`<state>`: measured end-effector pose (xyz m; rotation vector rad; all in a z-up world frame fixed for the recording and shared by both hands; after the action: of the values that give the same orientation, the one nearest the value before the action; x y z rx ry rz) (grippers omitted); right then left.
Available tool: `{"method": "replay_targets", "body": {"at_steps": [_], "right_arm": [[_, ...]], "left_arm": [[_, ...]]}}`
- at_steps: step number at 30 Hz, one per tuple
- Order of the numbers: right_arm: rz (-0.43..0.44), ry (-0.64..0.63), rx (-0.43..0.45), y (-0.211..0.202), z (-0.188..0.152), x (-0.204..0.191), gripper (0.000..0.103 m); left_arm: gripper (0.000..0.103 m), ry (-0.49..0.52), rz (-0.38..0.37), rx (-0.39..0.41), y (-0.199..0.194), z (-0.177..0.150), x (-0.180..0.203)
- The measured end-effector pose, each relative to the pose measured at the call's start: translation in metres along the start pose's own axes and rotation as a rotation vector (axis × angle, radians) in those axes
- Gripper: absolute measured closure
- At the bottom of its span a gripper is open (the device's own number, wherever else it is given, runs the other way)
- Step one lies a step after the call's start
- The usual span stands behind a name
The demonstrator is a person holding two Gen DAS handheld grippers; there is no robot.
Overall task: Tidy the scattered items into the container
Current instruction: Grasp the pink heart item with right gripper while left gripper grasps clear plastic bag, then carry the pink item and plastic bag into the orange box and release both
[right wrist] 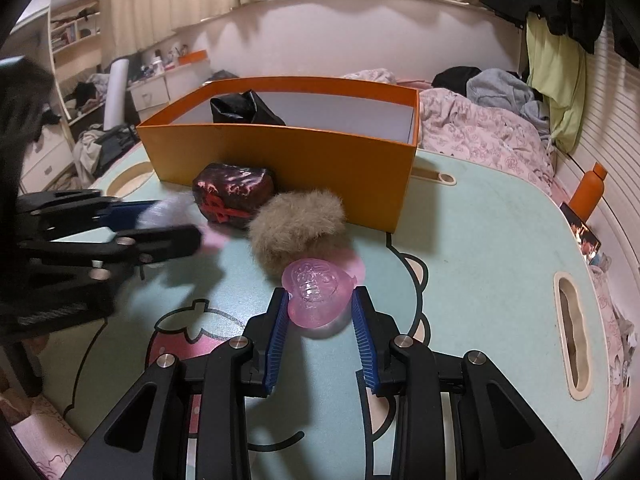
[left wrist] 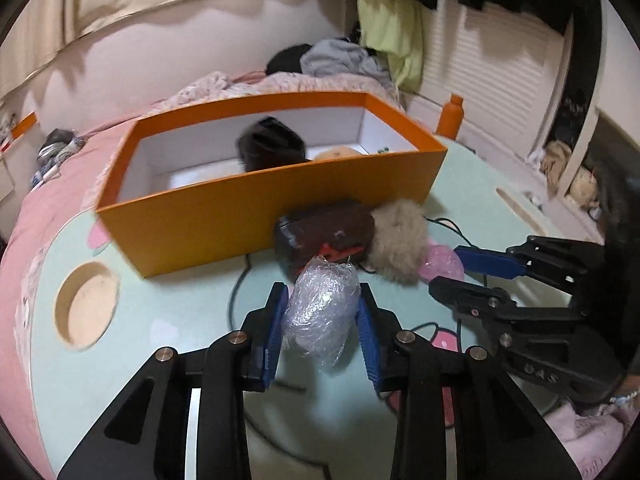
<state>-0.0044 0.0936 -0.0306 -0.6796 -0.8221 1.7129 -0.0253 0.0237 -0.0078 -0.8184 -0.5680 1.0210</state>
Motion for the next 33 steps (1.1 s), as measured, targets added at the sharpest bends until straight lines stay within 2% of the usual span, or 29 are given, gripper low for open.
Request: {"method": "replay_targets", "body": {"at_steps": [5,10,13,25,30,33], "right_arm": [[0.001,0.000,0.000,0.000,0.000,0.000,0.072],[0.001,0.000,0.000,0.000,0.000,0.000,0.072],[-0.003,-0.003,0.000,0.000,0.000,0.000,0.072],[-0.011,-0.012,0.006,0.000,0.001,-0.002,0.072],[0.009,-0.024,-0.010,-0.001,0.003,-0.006,0.072],[0.020,-0.025,0.011,-0.009,0.007,-0.009,0.072]], "left_arm": [[0.068,-0.052,-0.001,0.033,-0.019,-0.021,-0.007],[0.068,-0.043,0.081,0.028,-0.013,-0.039,-0.009],[0.068,-0.077,0.030,0.033,-0.010,-0.045,-0.010],[0.068,-0.103,0.038,0.069,-0.009,-0.048,-0.009],[0.068,-0.100,0.003,0.070,-0.012,-0.045,-0.009],[0.068,-0.094,0.004,0.088,-0.018,-0.040,-0.009]]}}
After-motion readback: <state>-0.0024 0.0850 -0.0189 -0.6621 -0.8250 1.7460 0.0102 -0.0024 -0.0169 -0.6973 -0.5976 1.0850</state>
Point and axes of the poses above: each gripper's, at about its wrist camera, not at the fingertips, and y roughly the way its jaws point, x to its right, z to its top, the point moved 4 cm from there along y, roughly the way its jaws point, and after that the axes turned 9 degrees about -x, right-handed, at the moved point
